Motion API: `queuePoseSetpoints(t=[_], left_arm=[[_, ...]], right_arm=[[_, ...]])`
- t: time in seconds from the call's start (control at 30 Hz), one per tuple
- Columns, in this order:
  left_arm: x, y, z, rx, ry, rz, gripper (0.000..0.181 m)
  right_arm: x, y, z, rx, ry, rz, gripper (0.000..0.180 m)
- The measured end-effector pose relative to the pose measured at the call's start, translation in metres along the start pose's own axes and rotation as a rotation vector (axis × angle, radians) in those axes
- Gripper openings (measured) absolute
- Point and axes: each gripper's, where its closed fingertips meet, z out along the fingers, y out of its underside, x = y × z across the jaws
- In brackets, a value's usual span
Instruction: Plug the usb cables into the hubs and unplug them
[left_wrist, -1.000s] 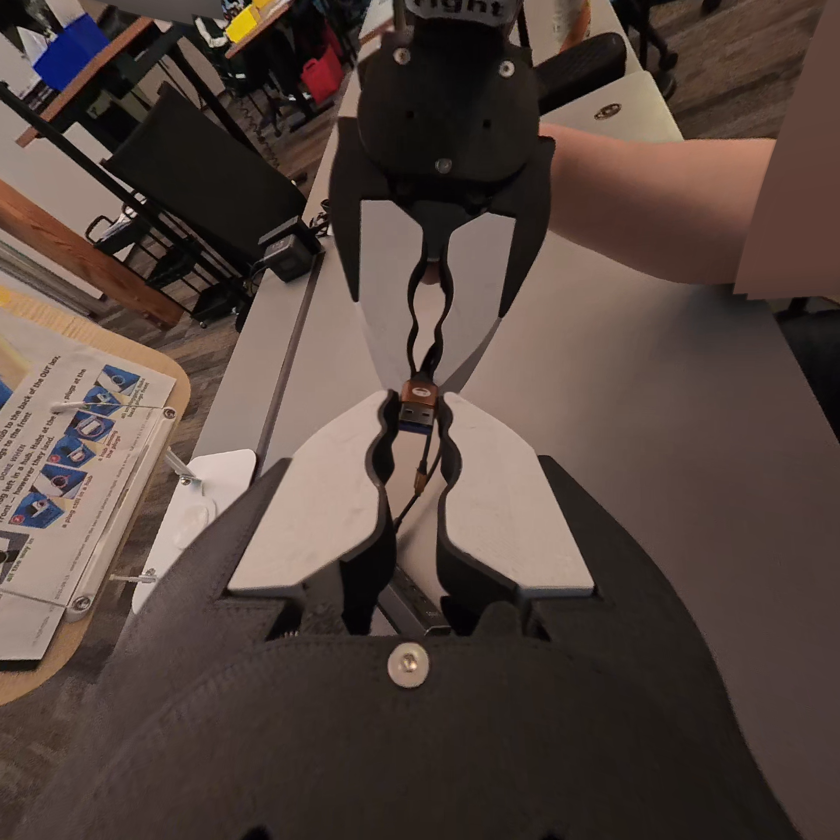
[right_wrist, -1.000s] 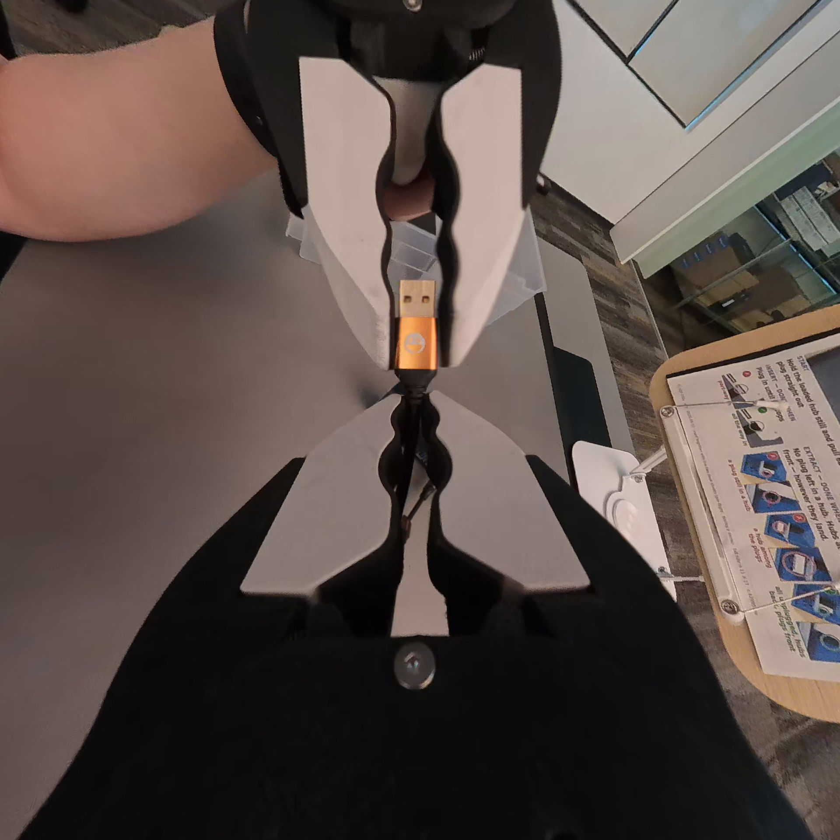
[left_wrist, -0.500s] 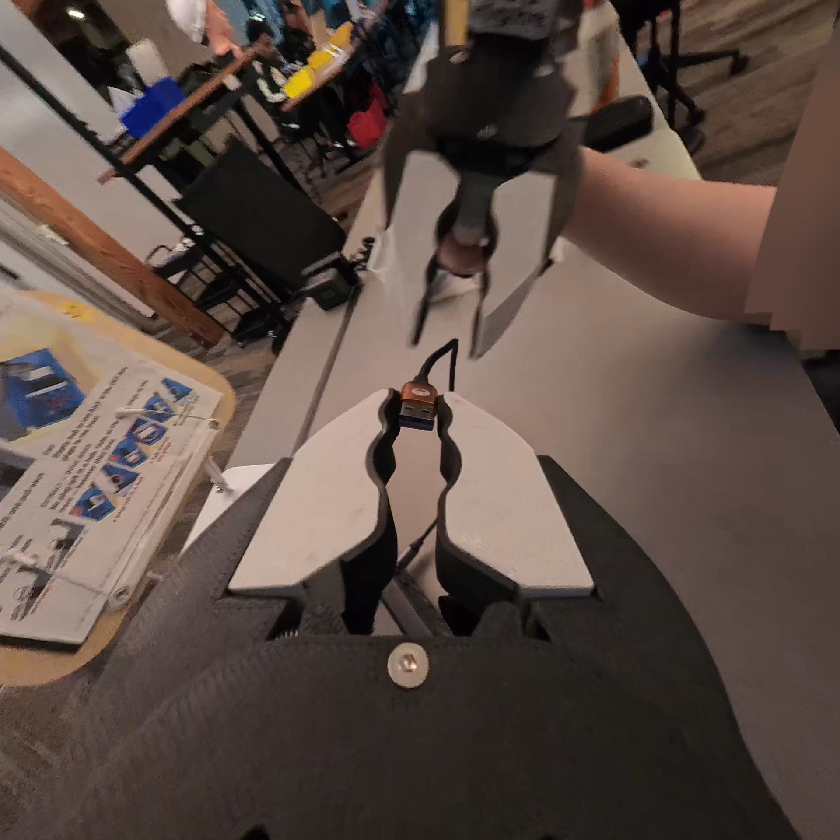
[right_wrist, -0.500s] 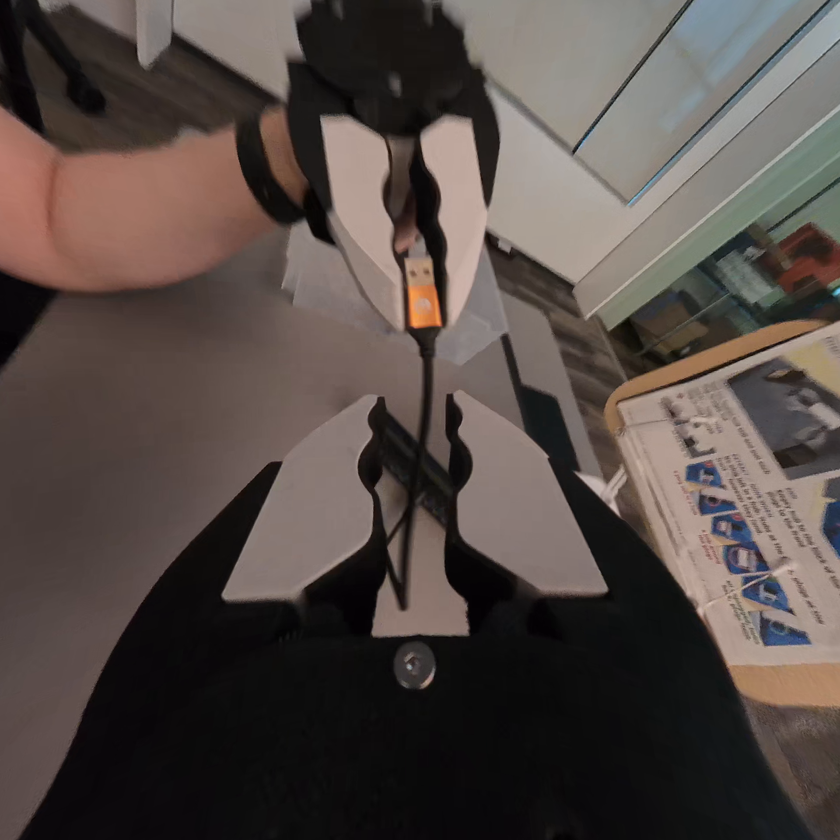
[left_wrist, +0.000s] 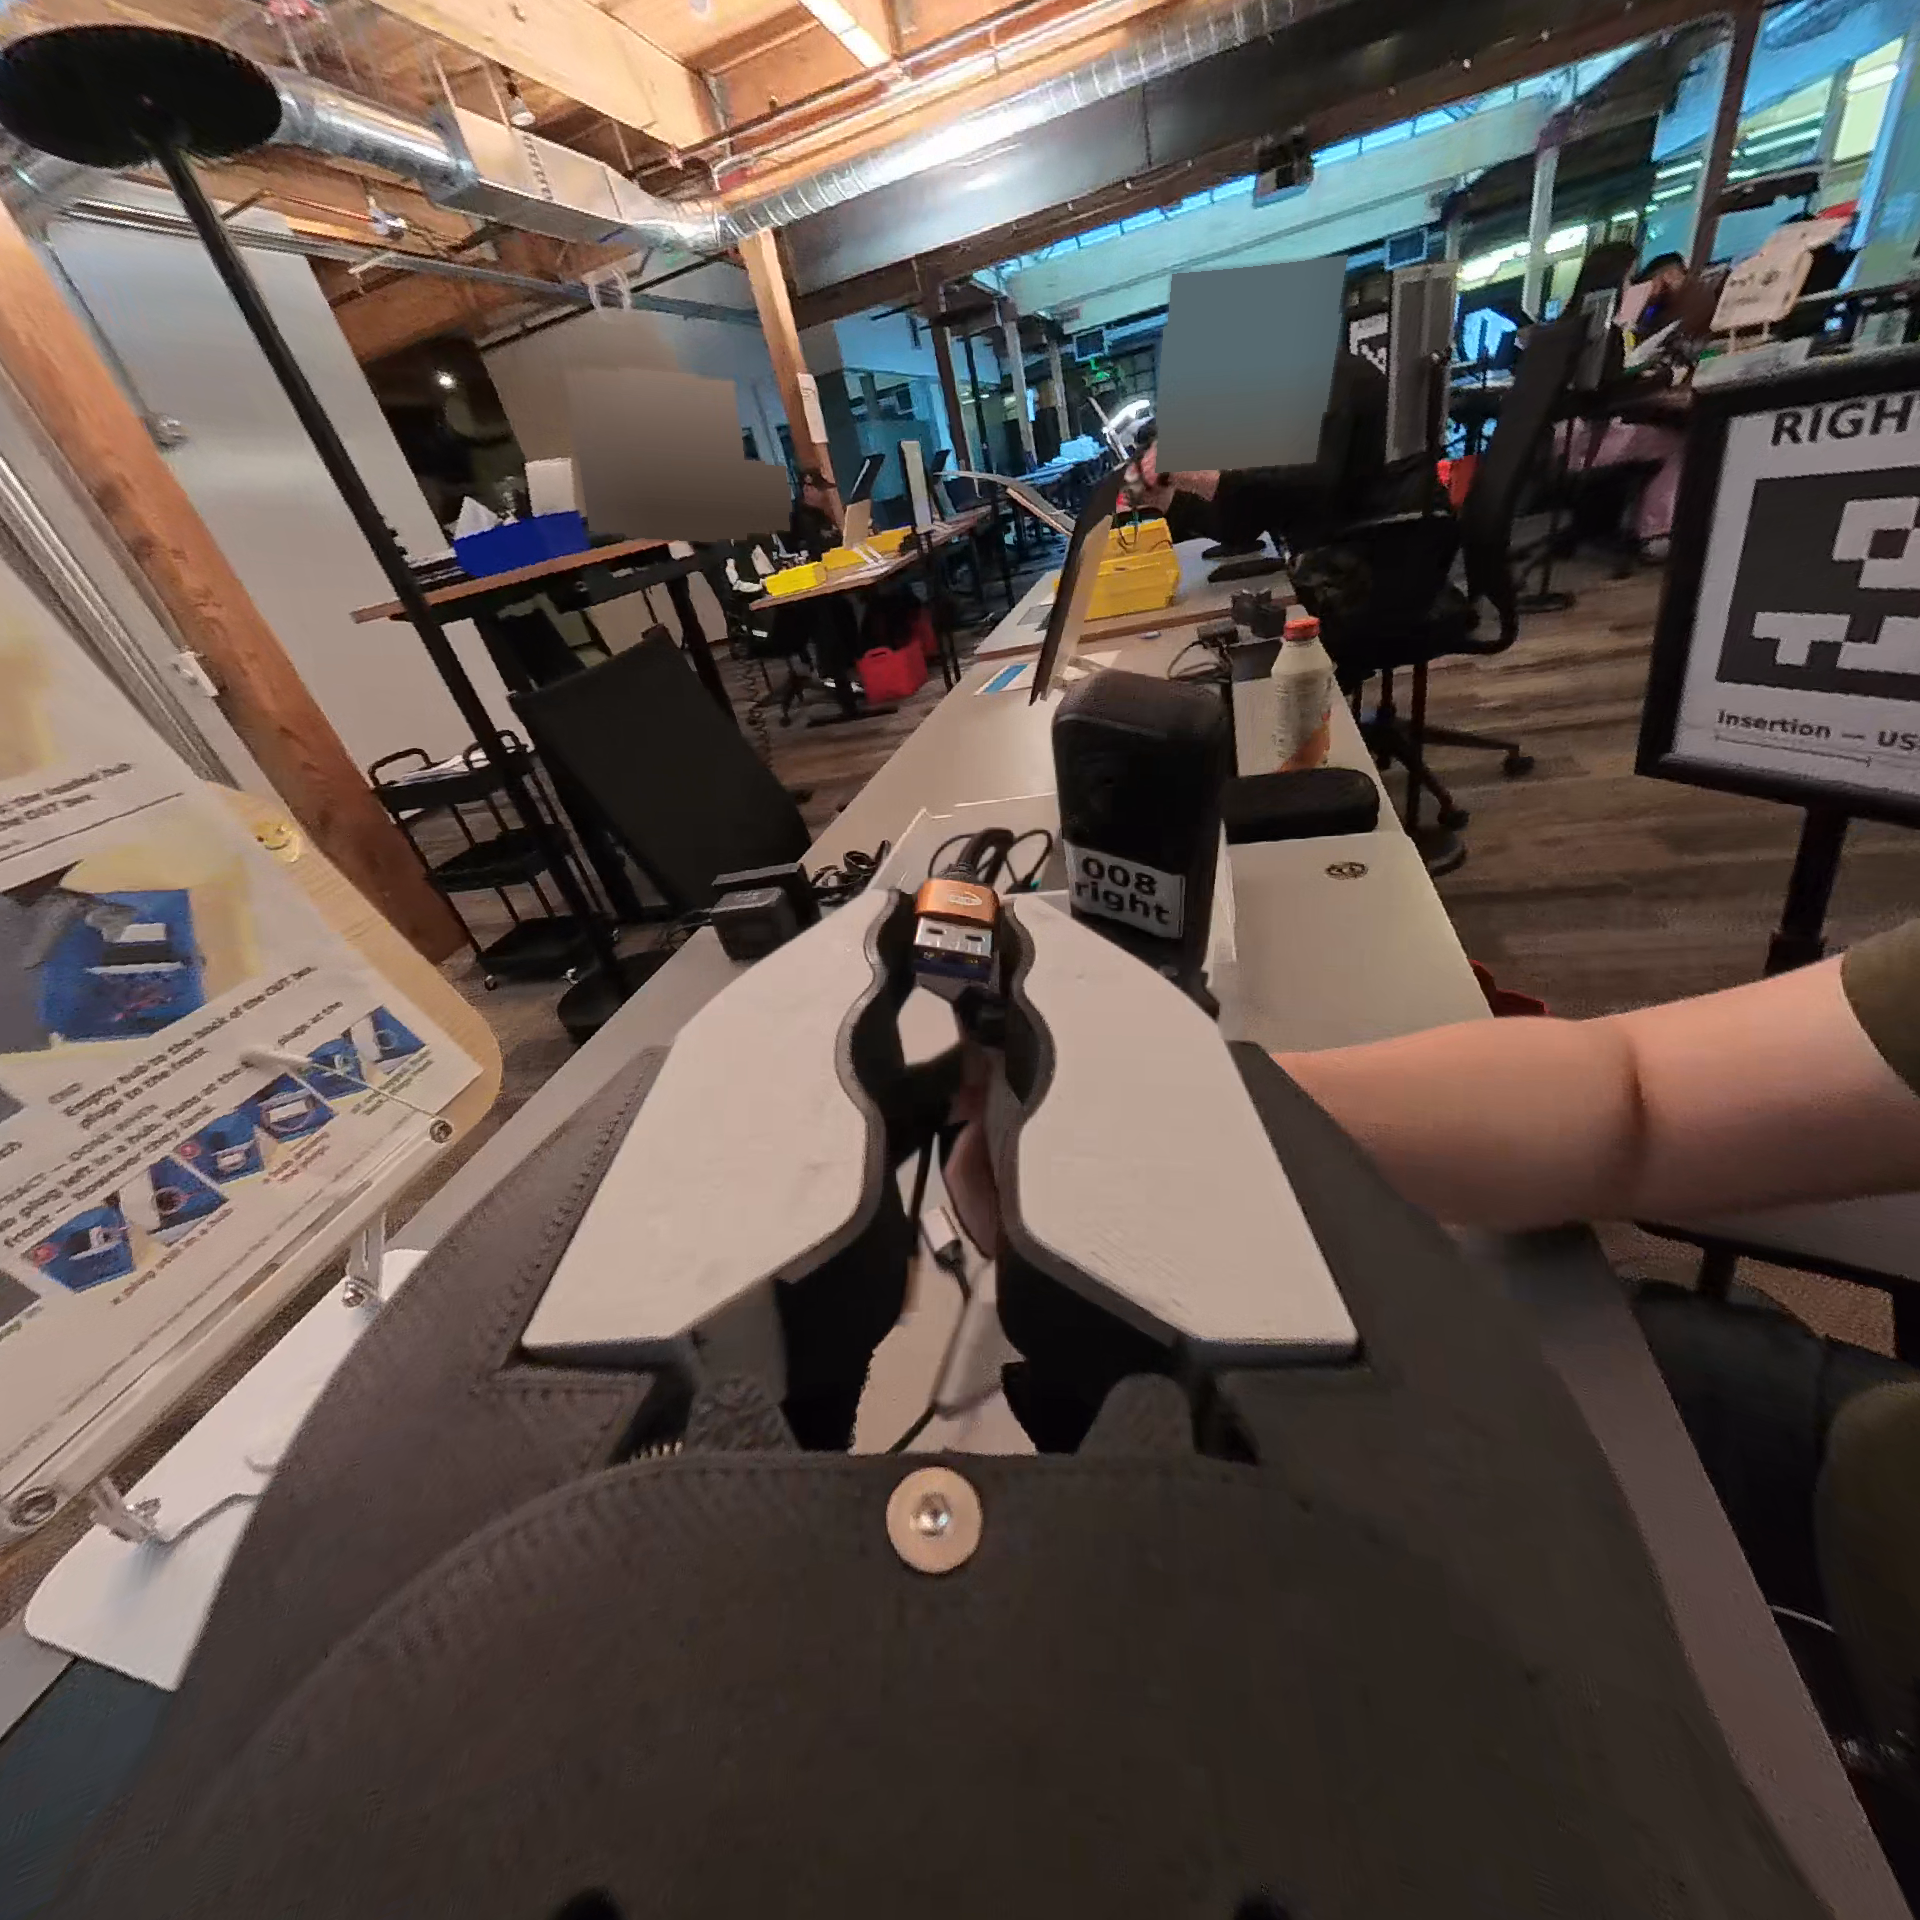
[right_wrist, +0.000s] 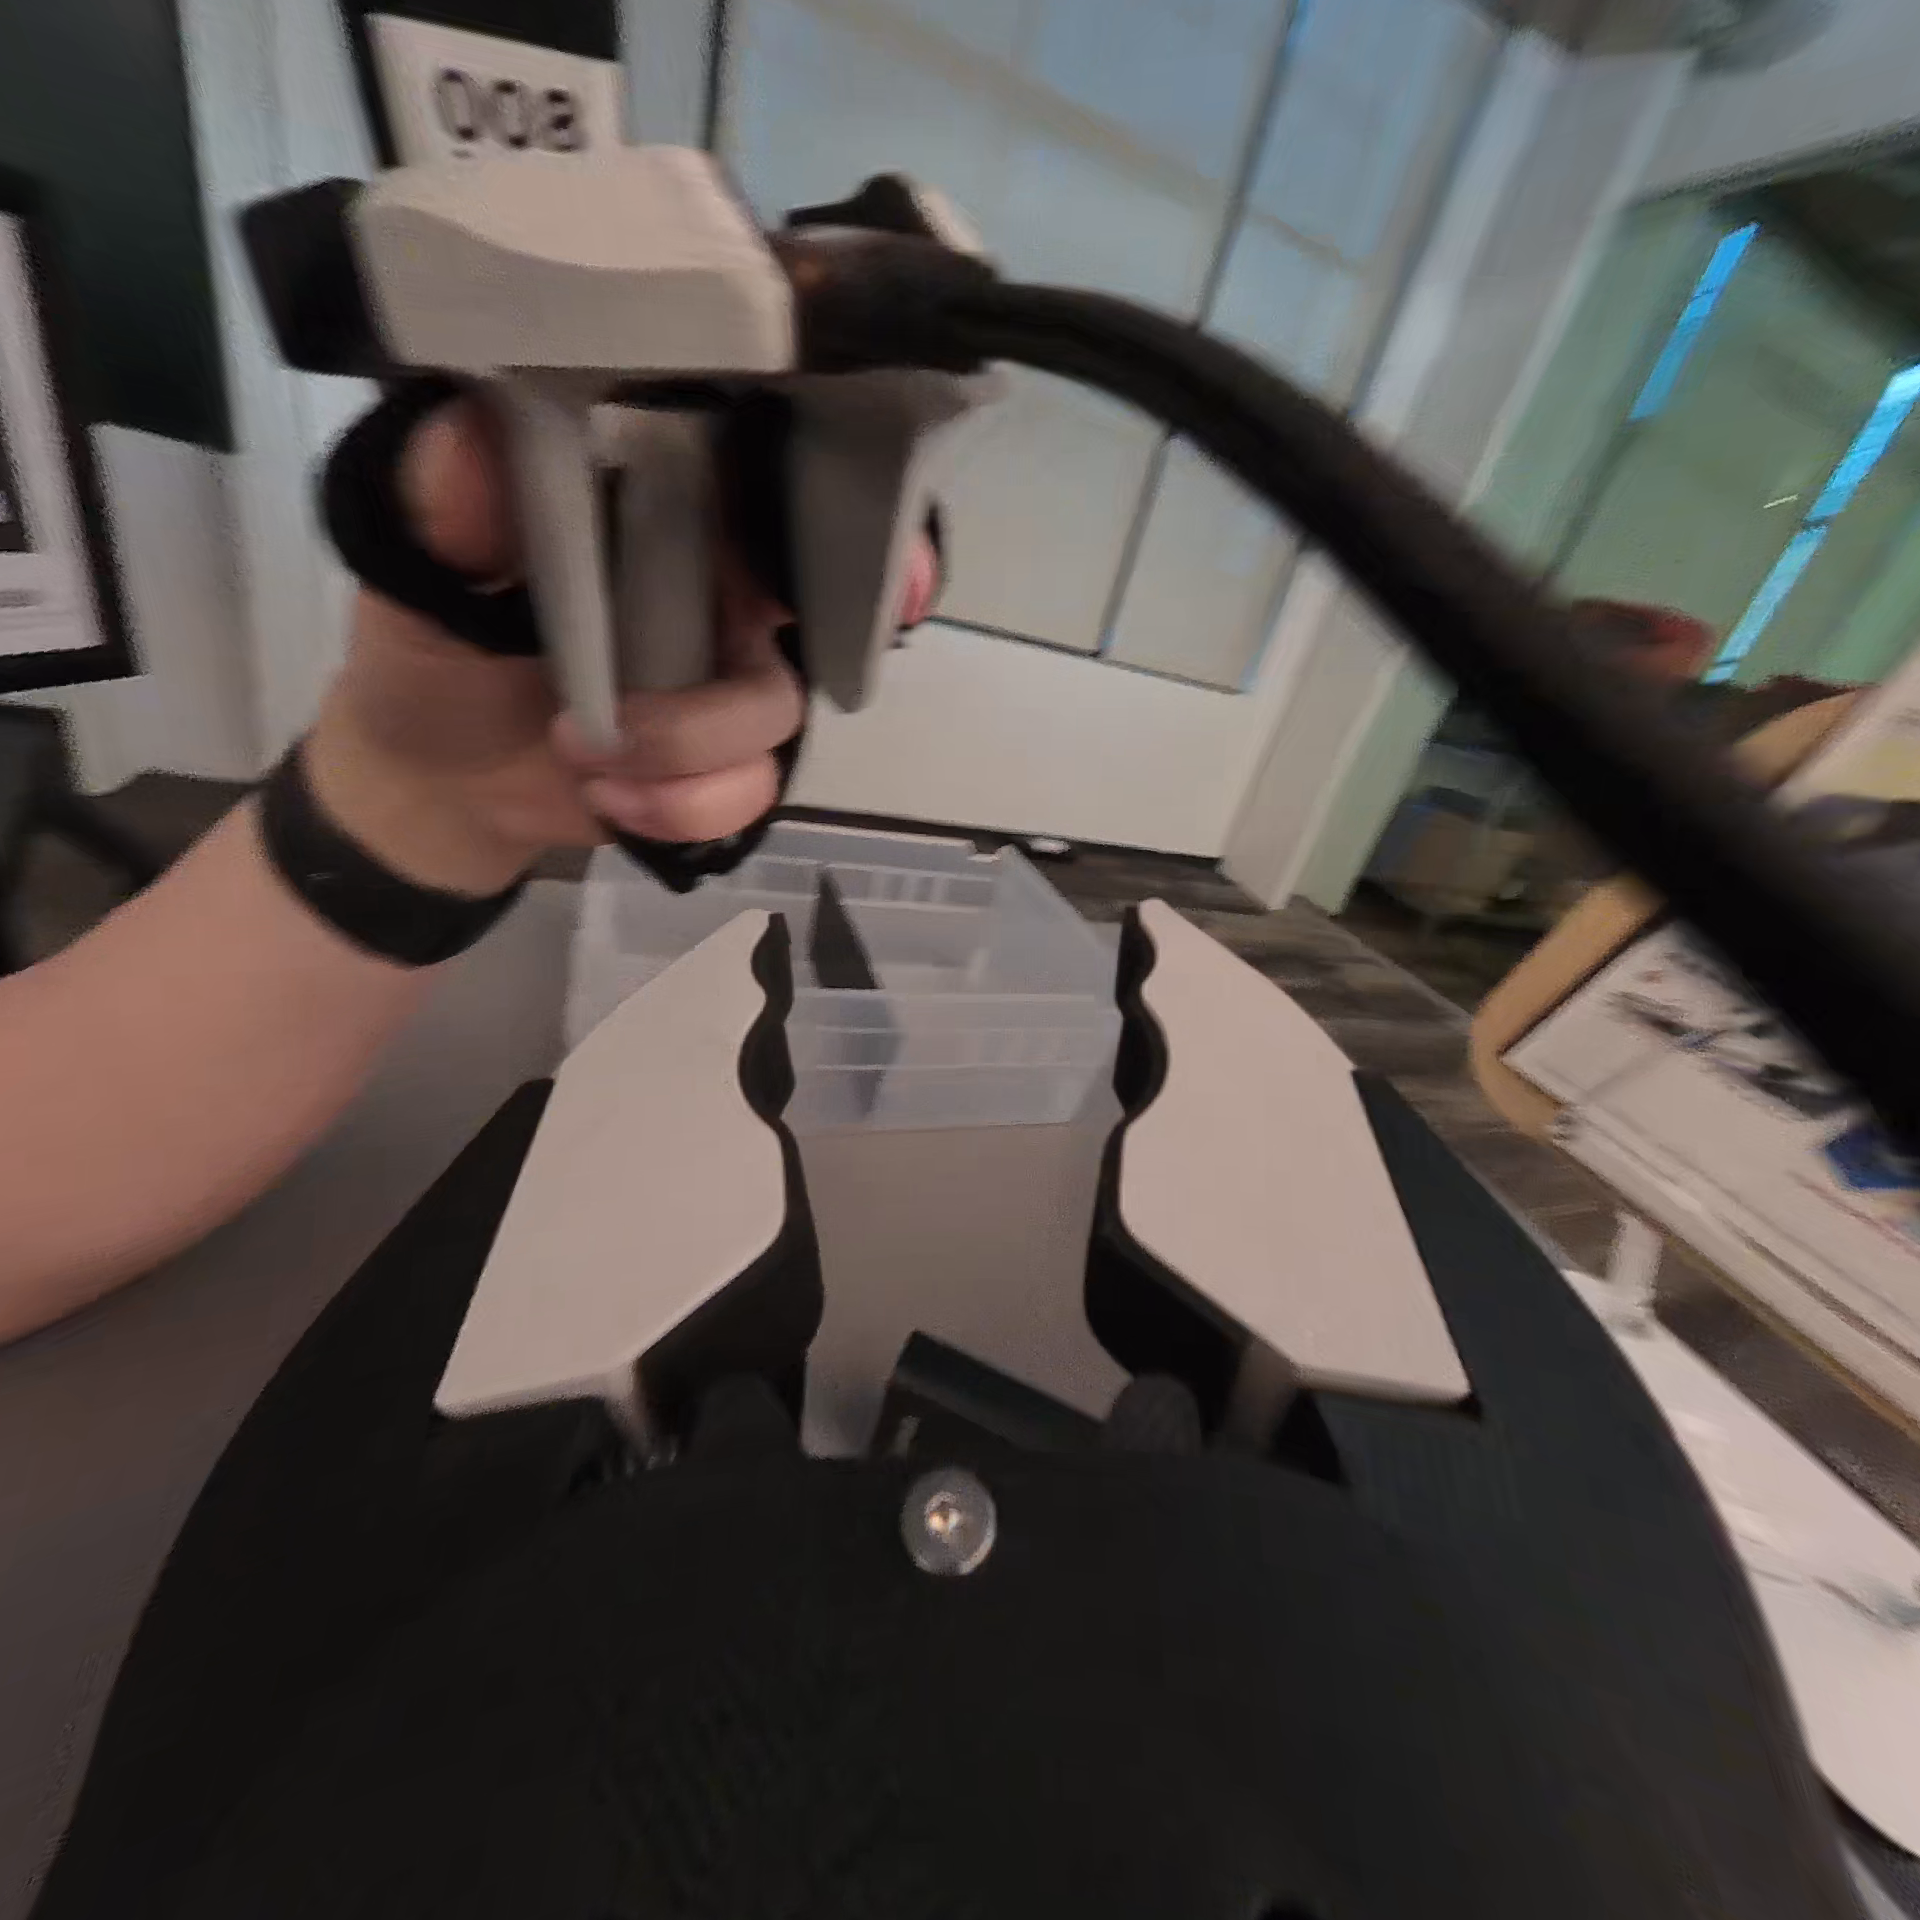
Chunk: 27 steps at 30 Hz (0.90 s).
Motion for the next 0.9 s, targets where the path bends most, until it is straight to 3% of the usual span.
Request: queuePoseSetpoints(t=[0.07,0.17,0.23,0.33,0.57,0.87,0.9], left_arm=[[0.006,-0.001,0.001,0.002,0.035,-0.003,0.013],[0.013,0.002,0.002,-0.008,0.098,-0.027,0.013],[0.016,0.007,0.005,-0.031,0.125,-0.019,0.014],[0.023,0.013,0.01,-0.058,0.159,-0.002,0.014],[0.03,0.023,0.018,-0.096,0.179,0.046,0.014],[0.026,0.031,0.015,-0.132,0.174,0.016,0.014],[0.023,0.031,0.013,-0.134,0.167,-0.011,0.022]], right_arm=[[0.012,-0.014,-0.01,0.094,0.055,-0.041,0.068],[0.011,-0.061,-0.049,0.384,0.023,-0.104,0.064],[-0.001,-0.084,-0.074,0.511,-0.065,-0.137,0.046],[-0.013,-0.081,-0.079,0.385,-0.181,-0.168,0.035],[-0.019,-0.066,-0.077,0.171,-0.261,-0.136,0.022],[-0.022,-0.059,-0.074,0.128,-0.26,-0.197,0.012],[-0.021,-0.059,-0.074,0.133,-0.24,-0.221,0.011]])
